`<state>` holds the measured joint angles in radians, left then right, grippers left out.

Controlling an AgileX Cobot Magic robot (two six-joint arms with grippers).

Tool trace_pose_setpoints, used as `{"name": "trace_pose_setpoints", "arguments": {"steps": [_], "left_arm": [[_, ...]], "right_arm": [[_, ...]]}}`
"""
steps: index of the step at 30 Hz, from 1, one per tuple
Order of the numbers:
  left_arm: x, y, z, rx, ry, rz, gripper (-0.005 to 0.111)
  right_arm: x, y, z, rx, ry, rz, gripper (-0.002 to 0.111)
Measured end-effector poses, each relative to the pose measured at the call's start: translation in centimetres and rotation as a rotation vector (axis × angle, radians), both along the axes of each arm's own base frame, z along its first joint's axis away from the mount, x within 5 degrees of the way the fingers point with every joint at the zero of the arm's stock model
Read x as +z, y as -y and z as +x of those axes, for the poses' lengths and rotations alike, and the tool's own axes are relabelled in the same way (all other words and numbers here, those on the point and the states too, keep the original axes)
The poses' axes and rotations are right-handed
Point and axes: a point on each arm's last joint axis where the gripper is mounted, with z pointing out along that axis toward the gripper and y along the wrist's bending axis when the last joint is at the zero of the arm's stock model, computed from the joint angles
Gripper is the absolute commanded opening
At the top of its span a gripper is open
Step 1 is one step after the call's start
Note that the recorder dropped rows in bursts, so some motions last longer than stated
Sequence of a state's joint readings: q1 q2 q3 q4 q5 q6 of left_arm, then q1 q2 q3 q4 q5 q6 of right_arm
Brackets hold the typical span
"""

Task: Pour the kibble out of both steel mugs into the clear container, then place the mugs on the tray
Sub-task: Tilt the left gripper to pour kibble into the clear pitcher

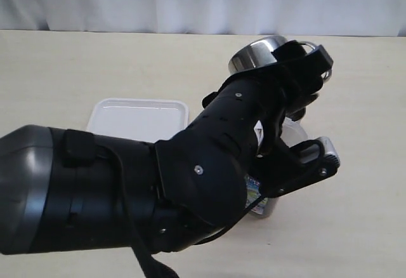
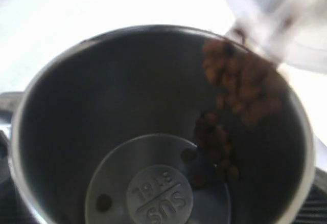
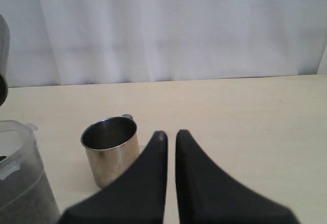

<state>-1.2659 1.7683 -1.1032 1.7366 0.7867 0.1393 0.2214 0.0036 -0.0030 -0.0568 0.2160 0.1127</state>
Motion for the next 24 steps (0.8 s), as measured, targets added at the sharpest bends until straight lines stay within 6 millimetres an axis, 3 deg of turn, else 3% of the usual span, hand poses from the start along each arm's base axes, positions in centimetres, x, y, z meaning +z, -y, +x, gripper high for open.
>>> {"name": "trace_pose_setpoints", "arguments": {"steps": [6, 17, 24], "left_arm": [[0.6, 0.3, 0.1, -0.015, 0.023, 0.014, 0.0], [-0.4, 0.9, -0.3, -0.075, 0.029, 0.097, 0.0], [-0.1, 0.7, -0.6, -0.016, 0.085, 0.109, 0.0]], "right_arm": [[0.0, 0.0, 0.0, 0.0, 0.0, 0.0, 0.005], [0.0, 0.0, 0.0, 0.0, 0.0, 0.0, 0.005], [0.0, 0.0, 0.0, 0.0, 0.0, 0.0, 0.005]]}}
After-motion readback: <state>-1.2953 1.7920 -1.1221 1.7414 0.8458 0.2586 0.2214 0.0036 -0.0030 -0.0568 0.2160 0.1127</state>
